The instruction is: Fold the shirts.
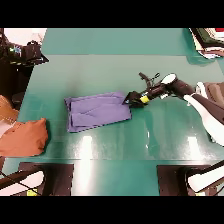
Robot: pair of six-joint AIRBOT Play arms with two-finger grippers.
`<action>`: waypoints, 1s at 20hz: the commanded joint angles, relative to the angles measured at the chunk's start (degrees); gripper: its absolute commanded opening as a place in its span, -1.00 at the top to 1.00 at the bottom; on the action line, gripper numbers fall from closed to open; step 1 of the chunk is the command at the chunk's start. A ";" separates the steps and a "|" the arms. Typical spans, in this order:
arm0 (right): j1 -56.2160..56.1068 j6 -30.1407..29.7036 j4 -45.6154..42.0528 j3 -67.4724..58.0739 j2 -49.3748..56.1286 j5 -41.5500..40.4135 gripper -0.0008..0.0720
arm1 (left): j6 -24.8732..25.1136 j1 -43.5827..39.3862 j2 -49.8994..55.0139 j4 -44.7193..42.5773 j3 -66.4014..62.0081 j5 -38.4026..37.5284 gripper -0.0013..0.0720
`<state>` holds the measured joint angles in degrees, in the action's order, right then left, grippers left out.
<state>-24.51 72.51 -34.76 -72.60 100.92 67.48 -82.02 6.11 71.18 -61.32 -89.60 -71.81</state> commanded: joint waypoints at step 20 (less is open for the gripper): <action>43.34 2.64 -20.65 -20.55 -16.06 -5.99 0.93 | -0.13 -25.09 0.00 0.59 0.02 10.67 0.90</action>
<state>7.11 74.74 -54.37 -92.71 86.98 62.33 -82.08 -15.35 71.18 -60.69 -89.58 -64.25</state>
